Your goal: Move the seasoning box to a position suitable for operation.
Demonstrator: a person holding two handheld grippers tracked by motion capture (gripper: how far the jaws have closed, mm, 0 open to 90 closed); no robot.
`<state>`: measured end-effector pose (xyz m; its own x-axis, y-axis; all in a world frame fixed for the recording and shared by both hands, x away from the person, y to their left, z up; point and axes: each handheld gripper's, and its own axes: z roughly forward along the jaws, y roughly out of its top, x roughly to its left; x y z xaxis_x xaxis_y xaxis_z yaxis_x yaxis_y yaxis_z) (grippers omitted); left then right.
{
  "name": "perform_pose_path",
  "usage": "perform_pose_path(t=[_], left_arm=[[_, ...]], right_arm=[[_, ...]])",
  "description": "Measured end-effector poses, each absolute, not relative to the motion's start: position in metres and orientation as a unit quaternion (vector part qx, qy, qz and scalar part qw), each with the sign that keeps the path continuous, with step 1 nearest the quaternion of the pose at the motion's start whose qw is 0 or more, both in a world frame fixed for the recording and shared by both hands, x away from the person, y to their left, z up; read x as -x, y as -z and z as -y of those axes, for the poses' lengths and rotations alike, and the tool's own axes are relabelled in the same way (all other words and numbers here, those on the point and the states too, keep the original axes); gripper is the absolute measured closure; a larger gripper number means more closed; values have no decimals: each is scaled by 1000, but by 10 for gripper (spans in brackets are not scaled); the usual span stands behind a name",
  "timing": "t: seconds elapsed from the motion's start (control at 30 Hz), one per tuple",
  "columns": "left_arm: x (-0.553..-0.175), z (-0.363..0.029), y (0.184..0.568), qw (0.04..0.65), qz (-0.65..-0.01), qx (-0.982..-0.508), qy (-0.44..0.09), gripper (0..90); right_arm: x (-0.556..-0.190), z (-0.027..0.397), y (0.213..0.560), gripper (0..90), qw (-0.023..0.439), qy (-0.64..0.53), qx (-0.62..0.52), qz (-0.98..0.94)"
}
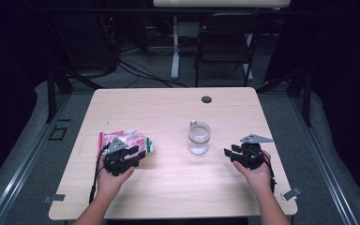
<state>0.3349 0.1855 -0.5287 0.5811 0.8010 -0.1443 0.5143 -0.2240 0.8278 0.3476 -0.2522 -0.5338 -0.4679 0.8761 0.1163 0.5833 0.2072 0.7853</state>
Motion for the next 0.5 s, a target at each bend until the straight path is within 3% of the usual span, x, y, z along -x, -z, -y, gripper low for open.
perform_pose_path(t=[0.23, 0.3, 0.33, 0.5], left_arm=[[-333, -167, 522, 460, -432, -761, -148, 594], [-336, -158, 519, 452, -423, -771, -152, 625], [-337, -150, 516, 449, -420, -774, -154, 669], [-350, -112, 506, 446, -414, -776, -166, 795]], right_arm=[[-344, 238, 530, 554, 214, -411, -449, -764], [-347, 234, 528, 593, 227, -407, -441, -767], [-352, 234, 527, 670, 211, -420, -438, -766], [-367, 230, 528, 788, 193, -421, -441, -768]])
